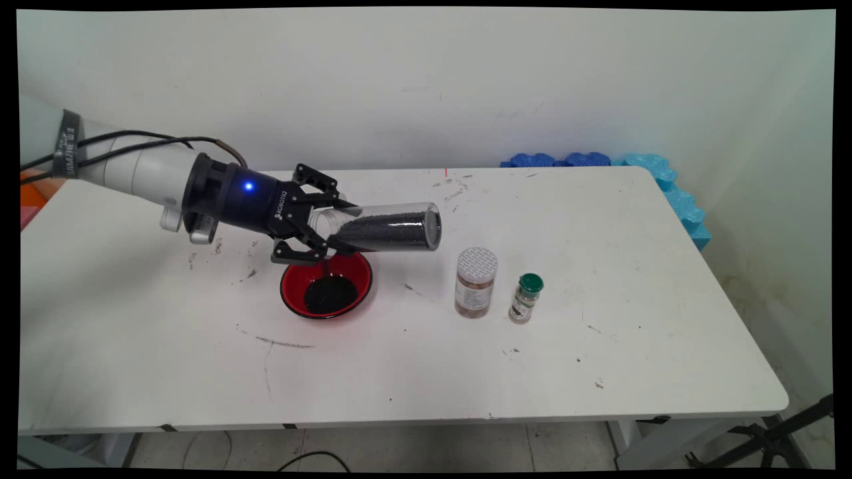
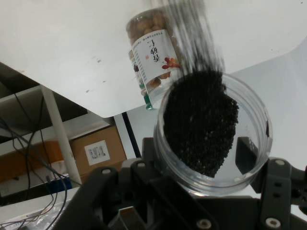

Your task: Pour the black seasoning powder in the red bowl

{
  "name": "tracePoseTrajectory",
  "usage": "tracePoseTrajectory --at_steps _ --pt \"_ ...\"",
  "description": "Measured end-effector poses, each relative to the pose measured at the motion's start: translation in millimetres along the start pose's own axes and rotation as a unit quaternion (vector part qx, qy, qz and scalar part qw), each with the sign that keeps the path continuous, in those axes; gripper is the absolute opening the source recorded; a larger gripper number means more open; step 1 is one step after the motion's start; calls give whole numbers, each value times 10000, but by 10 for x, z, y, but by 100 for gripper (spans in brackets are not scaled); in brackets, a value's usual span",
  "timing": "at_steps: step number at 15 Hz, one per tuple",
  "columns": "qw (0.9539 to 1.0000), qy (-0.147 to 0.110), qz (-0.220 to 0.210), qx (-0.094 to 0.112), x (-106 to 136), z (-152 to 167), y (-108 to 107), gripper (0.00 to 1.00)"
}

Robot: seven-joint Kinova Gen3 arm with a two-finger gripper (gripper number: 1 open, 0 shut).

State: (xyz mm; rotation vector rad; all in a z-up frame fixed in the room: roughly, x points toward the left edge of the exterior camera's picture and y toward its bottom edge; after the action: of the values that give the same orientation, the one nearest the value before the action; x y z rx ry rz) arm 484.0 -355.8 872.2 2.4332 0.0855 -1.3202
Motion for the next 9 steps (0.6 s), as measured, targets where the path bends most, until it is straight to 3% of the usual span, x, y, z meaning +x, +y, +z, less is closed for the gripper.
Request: tracePoseTrajectory --at_steps 9 --pt "10000 17 86 24 16 5 -7 0"
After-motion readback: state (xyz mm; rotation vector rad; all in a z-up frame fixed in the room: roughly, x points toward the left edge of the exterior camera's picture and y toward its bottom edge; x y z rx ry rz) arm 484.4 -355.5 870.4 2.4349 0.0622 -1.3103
